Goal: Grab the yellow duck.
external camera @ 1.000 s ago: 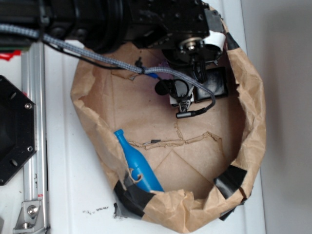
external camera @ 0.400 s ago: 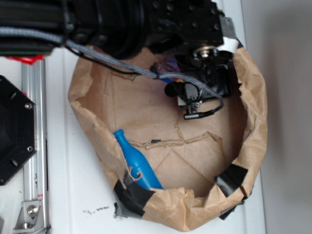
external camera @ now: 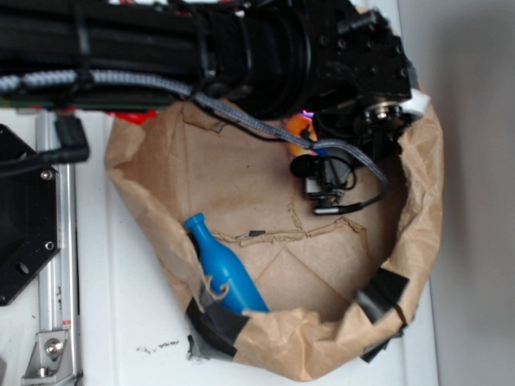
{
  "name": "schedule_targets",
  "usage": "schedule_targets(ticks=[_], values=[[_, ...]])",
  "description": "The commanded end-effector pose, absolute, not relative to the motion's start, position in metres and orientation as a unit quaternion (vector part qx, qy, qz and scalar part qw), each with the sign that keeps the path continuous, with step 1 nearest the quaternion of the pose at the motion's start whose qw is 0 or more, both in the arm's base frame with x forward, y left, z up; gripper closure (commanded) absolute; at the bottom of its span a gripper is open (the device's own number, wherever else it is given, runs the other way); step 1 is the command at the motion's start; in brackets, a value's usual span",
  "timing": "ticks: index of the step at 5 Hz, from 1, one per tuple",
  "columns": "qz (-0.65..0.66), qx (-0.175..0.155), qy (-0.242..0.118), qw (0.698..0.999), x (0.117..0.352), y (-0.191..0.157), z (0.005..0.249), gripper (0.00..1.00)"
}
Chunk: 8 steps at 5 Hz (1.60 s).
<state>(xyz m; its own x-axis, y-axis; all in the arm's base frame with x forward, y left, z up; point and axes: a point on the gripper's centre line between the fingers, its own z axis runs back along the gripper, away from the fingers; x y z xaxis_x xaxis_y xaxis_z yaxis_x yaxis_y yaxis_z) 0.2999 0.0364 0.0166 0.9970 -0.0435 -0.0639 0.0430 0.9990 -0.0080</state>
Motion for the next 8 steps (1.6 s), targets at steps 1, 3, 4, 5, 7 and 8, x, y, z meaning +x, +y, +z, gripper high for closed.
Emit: schedule_targets(ticks=[1,3,4,5,7,8], values=[[-0.063,-0.022,0.04,0.997,0.298,0.018,0.024,0.0],[-0.064,-0.016,0.034,0.997,0.298,0.016,0.026,0.0],[-0.063,-0.027,0.046,0.997,0.294,0.017,0.026,0.0],[-0.048,-0.048,0.072,0.995,0.288,0.022,0.022,0.0],[-0.041,-0.048,0.087,0.994,0.277,0.017,0.02,0.0],[-0.034,-0.04,0.085,0.995,0.277,0.015,0.019,1.0]])
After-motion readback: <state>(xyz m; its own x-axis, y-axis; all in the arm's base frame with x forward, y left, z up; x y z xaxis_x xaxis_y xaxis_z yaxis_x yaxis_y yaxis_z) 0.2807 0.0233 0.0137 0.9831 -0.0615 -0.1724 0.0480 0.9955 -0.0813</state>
